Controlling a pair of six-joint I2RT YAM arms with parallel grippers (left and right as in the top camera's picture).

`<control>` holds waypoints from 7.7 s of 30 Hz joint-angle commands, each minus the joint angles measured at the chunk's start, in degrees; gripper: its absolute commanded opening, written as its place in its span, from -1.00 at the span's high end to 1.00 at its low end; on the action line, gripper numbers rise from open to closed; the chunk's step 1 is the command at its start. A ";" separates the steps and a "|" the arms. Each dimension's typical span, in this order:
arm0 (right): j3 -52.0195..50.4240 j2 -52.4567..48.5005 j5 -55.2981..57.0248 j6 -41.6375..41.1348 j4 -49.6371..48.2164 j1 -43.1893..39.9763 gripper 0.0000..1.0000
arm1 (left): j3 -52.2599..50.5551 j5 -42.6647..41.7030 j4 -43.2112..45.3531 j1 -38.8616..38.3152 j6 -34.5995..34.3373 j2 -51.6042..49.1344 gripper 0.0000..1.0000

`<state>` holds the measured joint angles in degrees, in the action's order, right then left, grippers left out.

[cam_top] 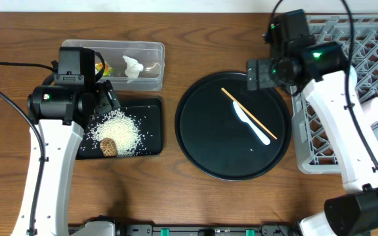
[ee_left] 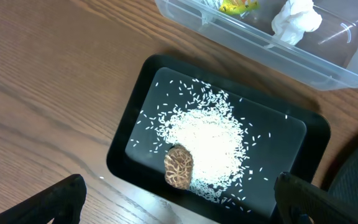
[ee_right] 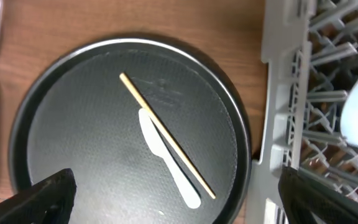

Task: Sort waste into correct bins and load items into the dishwasher rack

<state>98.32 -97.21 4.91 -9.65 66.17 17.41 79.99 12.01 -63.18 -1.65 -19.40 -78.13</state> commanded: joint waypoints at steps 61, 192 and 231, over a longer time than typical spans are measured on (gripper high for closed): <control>-29.86 -4.24 -10.75 17.90 -17.09 3.17 -0.98 | 0.11 0.68 -0.28 -0.02 0.92 -0.22 -0.96; -29.66 2.05 -5.38 11.78 -13.22 2.03 -0.24 | 0.09 0.68 -0.28 -0.02 0.92 -0.22 -0.96; -25.77 -12.17 -4.44 14.19 -14.25 0.39 0.98 | 0.11 0.68 -0.26 -0.04 0.92 -0.22 -0.96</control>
<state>69.80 -110.21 0.93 4.25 51.13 18.44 79.99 12.03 -63.20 -1.65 -19.25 -78.13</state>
